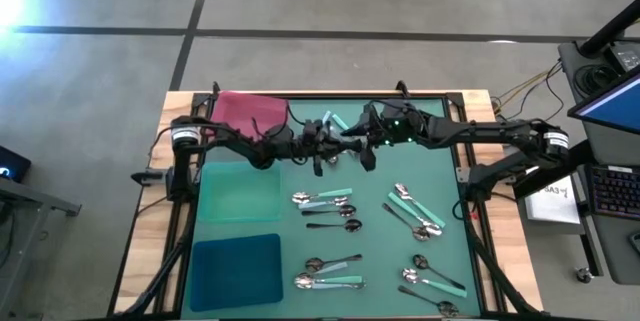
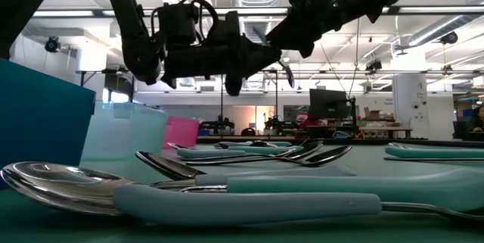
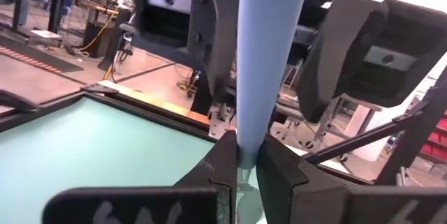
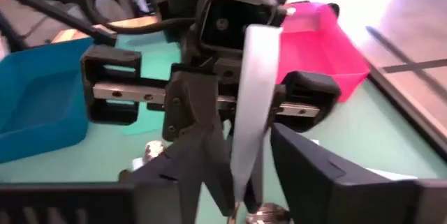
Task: Sort silverware by color (type)
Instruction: Put the blue spoon into the pink bin
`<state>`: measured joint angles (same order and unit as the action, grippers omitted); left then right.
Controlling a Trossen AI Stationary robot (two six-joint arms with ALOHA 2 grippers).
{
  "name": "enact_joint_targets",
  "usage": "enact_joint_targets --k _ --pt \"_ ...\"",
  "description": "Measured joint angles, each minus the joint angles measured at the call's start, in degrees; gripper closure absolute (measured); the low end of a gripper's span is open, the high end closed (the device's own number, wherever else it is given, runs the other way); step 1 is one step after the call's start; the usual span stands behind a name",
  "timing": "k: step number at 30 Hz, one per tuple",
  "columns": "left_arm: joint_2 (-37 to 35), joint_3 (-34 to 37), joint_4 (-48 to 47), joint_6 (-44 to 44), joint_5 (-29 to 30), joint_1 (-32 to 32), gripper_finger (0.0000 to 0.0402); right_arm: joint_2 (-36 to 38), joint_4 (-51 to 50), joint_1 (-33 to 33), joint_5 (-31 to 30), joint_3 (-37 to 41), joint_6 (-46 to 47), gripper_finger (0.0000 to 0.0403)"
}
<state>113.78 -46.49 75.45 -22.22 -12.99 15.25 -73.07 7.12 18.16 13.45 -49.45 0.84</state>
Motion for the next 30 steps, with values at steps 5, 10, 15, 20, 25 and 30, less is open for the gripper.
enact_joint_targets --k 5,10,15,20,25,30 --pt "-1.5 2.6 -1.1 -0.1 0.0 2.5 0.0384 2.7 -7.3 0.1 -7.6 -0.7 -0.9 0.0212" --pt "-5.5 7.4 -4.8 -0.2 0.0 7.3 0.0384 6.0 -15.8 0.1 -10.4 -1.2 -0.9 0.0216" --pt "-13.0 12.8 -12.1 1.7 0.0 13.2 0.0384 7.7 -21.8 0.1 -10.5 -1.2 1.1 0.0228" --pt "-23.2 15.3 -29.9 5.3 0.6 18.8 0.0384 7.3 -24.9 0.1 -10.5 -0.7 1.6 0.0239" --pt "-33.0 13.7 -54.1 11.9 5.7 20.8 0.0384 5.7 -25.6 0.1 -10.7 -0.1 2.2 0.0245" --pt "-40.2 8.8 -77.6 16.7 16.4 20.9 0.0385 4.3 -25.9 0.1 -10.8 0.0 2.3 0.025"
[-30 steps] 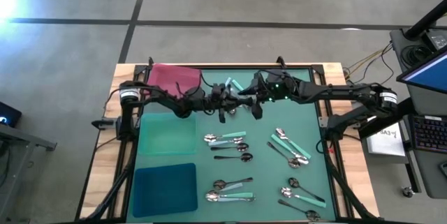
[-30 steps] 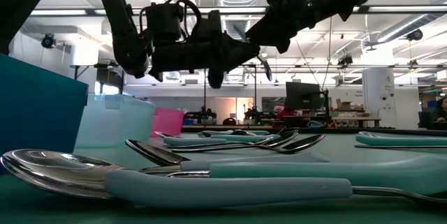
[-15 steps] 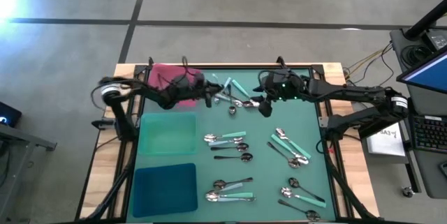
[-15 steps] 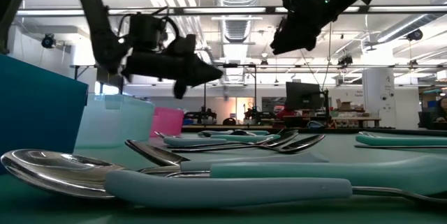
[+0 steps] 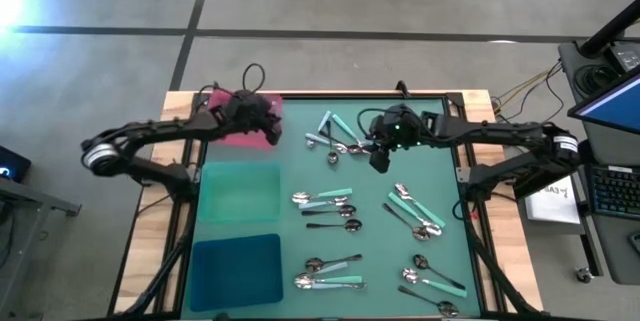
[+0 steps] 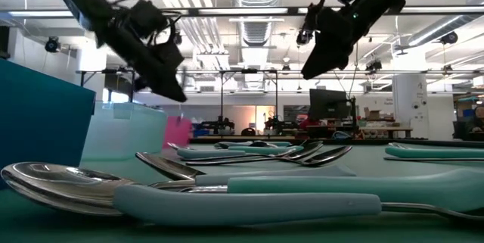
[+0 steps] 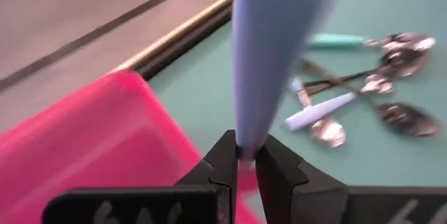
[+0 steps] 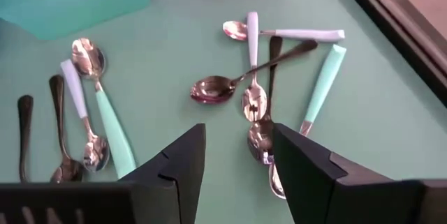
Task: Sort silverware by color (type)
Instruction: Put the blue spoon into the pink bin
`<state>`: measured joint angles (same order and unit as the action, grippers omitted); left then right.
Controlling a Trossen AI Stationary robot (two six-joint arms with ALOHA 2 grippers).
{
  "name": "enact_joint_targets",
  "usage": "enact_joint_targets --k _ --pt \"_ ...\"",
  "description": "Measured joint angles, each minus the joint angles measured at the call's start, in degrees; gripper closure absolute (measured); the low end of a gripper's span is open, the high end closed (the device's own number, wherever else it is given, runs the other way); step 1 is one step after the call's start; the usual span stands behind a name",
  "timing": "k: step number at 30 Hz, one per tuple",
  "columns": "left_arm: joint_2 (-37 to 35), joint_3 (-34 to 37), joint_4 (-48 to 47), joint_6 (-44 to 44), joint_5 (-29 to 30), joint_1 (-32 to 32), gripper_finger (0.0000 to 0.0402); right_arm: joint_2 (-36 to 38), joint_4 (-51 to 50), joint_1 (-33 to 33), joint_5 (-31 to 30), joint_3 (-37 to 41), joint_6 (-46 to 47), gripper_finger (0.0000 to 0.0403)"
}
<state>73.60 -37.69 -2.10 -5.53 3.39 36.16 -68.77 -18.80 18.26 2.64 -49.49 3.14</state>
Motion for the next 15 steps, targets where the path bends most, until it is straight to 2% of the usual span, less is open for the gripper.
enact_joint_targets --k 3,6,12,15 --pt "-2.3 -2.4 -5.7 0.5 1.7 0.1 0.0385 -0.6 0.0 0.0 -0.5 0.0 0.0 0.0252" --pt "-3.8 -4.4 -6.4 0.6 -2.6 0.1 0.0385 -1.2 0.0 0.0 -1.3 0.0 0.0 0.0252" --pt "-4.4 -7.7 -7.6 1.4 -3.6 -0.2 0.0385 -1.5 -0.5 0.0 -1.3 0.0 0.0 0.0252" --pt "-4.0 -9.6 -14.2 3.8 1.6 -0.2 0.0385 -1.5 -1.0 0.0 -1.3 0.0 0.1 0.0255"
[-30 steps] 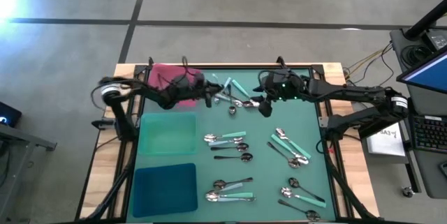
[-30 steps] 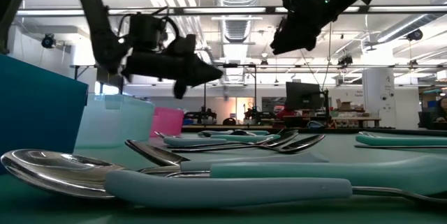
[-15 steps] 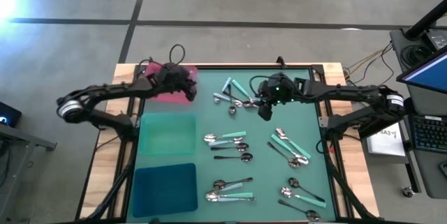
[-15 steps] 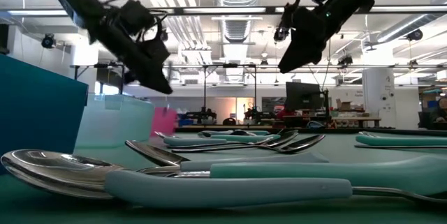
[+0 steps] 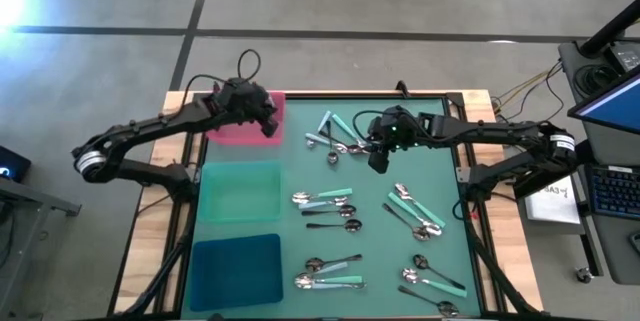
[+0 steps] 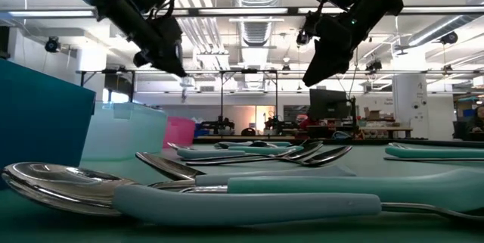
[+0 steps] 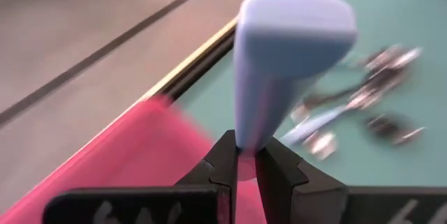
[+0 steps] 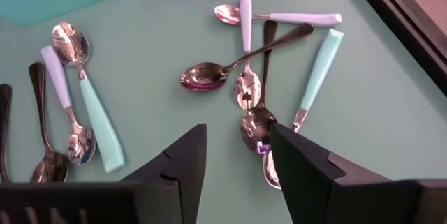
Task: Sort silverware by color (type)
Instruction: Put the blue spoon into the pink bin, then put the black spoon into the green bin
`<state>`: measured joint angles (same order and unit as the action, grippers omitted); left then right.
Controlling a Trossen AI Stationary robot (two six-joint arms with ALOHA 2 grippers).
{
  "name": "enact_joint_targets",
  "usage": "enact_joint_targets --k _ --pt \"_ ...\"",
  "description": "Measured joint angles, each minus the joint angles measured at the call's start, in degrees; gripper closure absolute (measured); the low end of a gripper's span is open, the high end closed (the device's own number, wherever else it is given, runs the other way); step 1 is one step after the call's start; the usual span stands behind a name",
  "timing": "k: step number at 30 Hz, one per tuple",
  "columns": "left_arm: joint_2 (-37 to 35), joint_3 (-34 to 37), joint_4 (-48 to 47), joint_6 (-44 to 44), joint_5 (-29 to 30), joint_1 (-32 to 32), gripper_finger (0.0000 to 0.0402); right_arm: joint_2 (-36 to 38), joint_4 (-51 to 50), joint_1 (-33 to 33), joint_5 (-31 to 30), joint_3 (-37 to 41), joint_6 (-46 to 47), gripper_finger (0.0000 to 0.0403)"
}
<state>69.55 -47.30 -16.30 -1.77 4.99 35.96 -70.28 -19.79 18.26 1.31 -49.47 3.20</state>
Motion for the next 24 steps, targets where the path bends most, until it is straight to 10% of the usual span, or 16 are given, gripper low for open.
enact_joint_targets --k 11,24 --pt "5.9 -0.4 -17.8 -2.4 11.1 0.3 0.0383 0.0 -0.1 0.0 0.0 0.0 0.2 0.0258" --pt "7.6 -1.0 -17.1 -1.6 11.1 0.3 0.0254 0.0 -0.8 0.0 0.0 0.0 6.5 0.026"
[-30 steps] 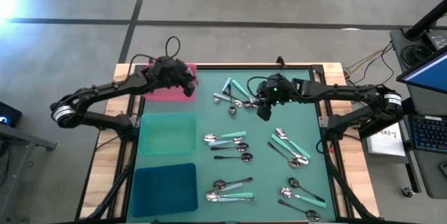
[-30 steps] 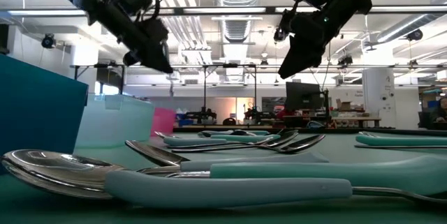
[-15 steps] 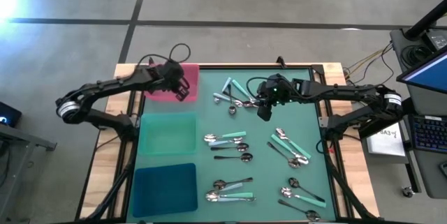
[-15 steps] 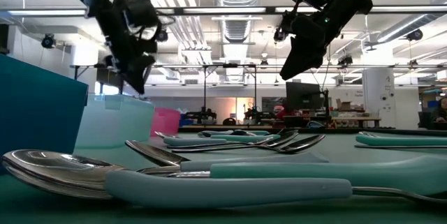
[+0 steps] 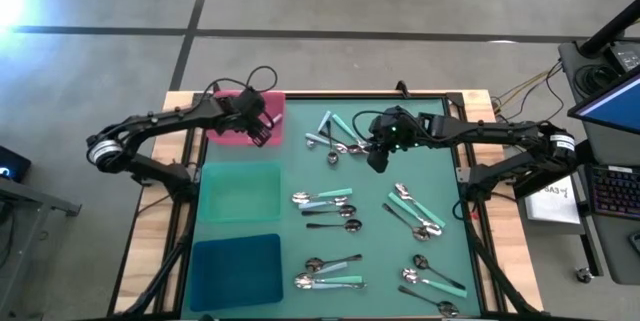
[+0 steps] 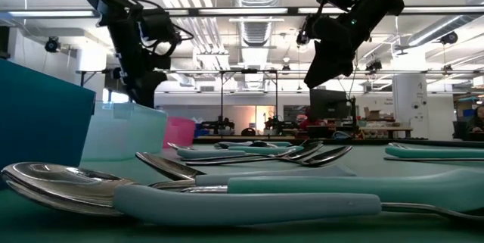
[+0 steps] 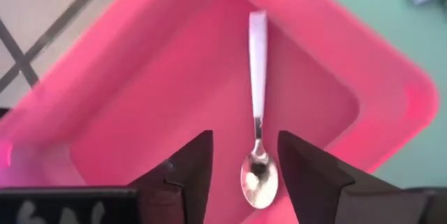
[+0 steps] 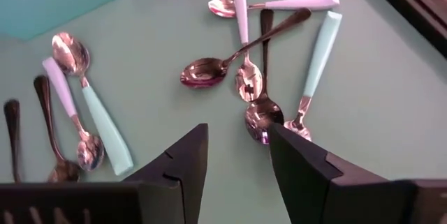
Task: Sort silverware by color (type)
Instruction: Put the black spoon into the green bin
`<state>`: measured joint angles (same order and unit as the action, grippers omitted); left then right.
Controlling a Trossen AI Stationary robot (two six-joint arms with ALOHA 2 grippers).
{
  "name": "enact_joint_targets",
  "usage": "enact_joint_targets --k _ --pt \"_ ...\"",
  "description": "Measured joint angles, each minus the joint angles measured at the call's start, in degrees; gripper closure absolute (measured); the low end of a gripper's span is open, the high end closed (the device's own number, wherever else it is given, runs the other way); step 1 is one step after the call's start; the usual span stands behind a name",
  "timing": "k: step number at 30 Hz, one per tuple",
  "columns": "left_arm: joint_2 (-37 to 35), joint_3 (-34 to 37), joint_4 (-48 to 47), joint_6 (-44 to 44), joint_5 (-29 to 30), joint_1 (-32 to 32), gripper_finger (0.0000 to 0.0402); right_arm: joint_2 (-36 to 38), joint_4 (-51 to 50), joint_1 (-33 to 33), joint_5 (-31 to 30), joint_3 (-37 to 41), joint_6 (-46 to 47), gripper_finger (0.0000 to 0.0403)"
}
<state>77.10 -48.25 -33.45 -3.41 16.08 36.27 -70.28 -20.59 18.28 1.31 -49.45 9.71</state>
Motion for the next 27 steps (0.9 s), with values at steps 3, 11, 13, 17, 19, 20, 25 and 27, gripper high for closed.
enact_joint_targets --k 3,11,13,17,19,20,25,27 --pt "-2.1 0.0 1.6 0.2 -1.0 -0.4 0.025 -0.4 1.1 0.0 -0.7 0.0 2.5 0.0261" --pt "-8.2 0.7 8.9 -0.8 -11.4 -4.0 0.0249 -6.1 6.9 0.0 -2.8 0.0 4.9 0.0259" --pt "-9.0 0.8 9.0 -1.6 -11.6 -6.0 0.0251 -8.0 8.9 0.0 -2.8 0.0 5.8 0.0259" --pt "-10.5 1.4 10.3 -2.6 -11.5 -10.3 0.0255 -12.3 10.6 0.0 -2.8 -1.6 7.0 0.0259" --pt "-11.4 2.0 11.7 -3.4 -11.5 -12.5 0.0256 -14.3 10.8 0.0 -2.8 -3.1 7.4 0.0259" --pt "-11.9 2.5 12.9 -3.7 -11.5 -13.6 0.0257 -15.4 10.8 0.0 -2.8 -3.9 8.0 0.0259" --pt "-14.6 4.6 16.6 -6.2 -10.8 -18.2 0.0259 -21.0 11.0 0.0 -2.9 -8.0 9.1 0.0262" --pt "-15.5 5.1 16.9 -7.2 -10.6 -19.7 0.0259 -23.4 11.1 0.0 -2.9 -9.7 10.3 0.026"
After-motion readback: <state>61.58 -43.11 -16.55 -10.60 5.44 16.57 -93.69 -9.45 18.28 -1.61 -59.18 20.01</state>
